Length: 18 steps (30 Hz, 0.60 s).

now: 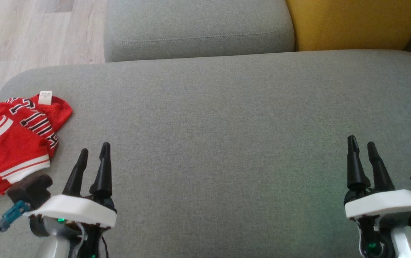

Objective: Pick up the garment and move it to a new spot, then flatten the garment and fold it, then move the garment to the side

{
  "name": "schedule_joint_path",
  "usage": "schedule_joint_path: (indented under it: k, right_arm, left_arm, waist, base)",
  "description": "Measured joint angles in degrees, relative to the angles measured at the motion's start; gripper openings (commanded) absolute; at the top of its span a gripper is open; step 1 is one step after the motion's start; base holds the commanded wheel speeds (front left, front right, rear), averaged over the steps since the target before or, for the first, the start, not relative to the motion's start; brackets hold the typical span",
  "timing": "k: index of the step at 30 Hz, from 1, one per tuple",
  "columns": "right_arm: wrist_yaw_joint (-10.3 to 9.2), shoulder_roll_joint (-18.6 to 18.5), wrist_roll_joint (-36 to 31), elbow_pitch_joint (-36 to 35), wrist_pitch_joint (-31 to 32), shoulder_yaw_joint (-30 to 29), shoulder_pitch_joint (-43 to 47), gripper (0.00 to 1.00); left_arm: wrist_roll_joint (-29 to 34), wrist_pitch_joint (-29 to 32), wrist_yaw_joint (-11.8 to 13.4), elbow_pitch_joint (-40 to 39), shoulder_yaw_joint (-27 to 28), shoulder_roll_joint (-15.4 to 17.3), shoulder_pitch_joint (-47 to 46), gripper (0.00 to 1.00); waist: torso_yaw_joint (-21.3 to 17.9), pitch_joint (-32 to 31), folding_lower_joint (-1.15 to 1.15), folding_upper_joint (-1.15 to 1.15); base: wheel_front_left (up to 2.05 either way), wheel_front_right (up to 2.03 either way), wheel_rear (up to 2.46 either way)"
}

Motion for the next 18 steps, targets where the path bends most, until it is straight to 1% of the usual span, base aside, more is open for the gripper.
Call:
schedule_joint_path:
  k: [6,18]
  right_arm:
    - [0.00,-0.1,-4.5,0.8,-0.7,0.2,0.0,1.00]
    - [0.00,0.0,-11.7,1.4,-1.7,0.5,0.2,1.00]
  left_arm:
    - [4.3,-0.9,1.9,0.0,-1.7,1.4,0.1,1.00]
    - [10.9,-2.8,5.0,0.0,-3.9,3.0,1.1,1.00]
  waist:
    - [0.1,-0.1,0.00,0.00]
    - [0.3,-0.4,0.00,0.00]
  base:
    - [0.00,0.00,0.00]
    - [0.00,0.00,0.00]
